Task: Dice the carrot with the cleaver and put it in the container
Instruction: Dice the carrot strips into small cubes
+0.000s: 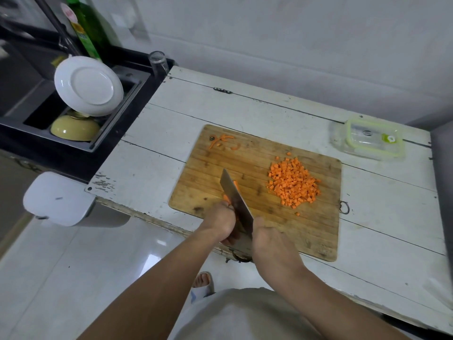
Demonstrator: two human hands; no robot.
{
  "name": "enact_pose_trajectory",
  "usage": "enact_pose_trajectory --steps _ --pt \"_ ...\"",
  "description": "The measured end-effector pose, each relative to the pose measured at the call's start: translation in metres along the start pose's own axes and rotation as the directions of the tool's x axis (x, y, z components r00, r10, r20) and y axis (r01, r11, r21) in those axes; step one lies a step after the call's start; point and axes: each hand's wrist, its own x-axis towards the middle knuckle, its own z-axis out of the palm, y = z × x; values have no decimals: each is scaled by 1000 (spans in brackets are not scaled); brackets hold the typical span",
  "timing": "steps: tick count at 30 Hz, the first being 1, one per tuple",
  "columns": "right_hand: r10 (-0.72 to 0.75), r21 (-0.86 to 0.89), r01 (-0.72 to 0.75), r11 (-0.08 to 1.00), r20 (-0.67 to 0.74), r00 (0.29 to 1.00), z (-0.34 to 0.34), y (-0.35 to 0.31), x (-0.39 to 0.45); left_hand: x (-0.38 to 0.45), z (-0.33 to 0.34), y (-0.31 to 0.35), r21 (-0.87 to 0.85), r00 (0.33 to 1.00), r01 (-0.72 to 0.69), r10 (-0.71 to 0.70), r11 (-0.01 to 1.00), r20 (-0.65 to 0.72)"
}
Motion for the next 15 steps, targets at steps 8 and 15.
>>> enact_pose_trajectory --steps 8,15 --pt "26 -48 -23 999 44 999 5 -18 20 9 -3 -5 40 998 -64 64 997 -7" --pt "63 33 -63 997 12 998 11 -25 38 10 -4 -5 95 996 -84 87 992 -25"
